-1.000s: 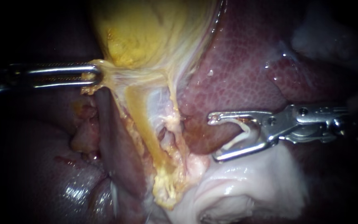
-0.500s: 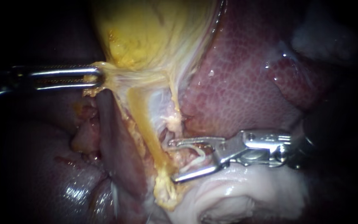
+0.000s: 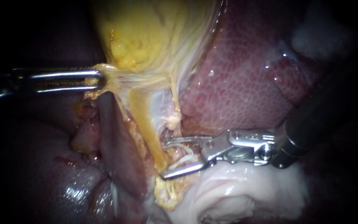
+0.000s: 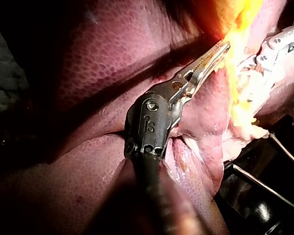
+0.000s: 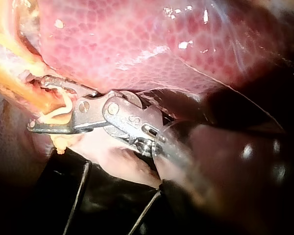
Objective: Clipping first clip left tube
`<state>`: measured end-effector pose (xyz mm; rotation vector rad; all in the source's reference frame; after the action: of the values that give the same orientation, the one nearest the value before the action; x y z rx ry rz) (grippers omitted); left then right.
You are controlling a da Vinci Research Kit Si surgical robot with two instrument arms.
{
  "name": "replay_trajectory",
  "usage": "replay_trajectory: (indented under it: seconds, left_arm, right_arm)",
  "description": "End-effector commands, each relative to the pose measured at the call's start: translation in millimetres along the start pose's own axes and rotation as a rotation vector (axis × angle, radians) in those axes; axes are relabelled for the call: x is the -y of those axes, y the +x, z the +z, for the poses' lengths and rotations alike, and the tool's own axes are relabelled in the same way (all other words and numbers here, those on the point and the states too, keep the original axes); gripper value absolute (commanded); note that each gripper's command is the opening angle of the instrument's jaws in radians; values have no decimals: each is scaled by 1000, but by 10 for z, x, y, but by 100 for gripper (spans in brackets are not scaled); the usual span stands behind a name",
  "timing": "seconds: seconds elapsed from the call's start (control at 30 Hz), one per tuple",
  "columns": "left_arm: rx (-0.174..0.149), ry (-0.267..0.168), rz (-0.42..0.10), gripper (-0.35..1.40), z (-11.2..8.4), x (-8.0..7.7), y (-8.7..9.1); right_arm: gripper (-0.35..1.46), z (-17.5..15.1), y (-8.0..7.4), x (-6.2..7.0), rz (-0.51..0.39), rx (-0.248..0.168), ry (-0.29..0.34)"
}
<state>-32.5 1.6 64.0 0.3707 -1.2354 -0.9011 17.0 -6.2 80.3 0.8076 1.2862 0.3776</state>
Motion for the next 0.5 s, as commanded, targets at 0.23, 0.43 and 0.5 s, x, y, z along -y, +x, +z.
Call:
replay_trajectory:
  seconds: [0.23,0.43,0.5]
  left_arm:
    - [0,1,1,-35,1,-7,3]
    - [0,2,3,-35,3,-21,9]
    - [0,0,4,-35,6,-24,11]
  right_arm:
    - [60,6,3,17,52,-49,101]
    - [59,18,6,32,71,-45,161]
    - [59,23,6,34,73,-45,171]
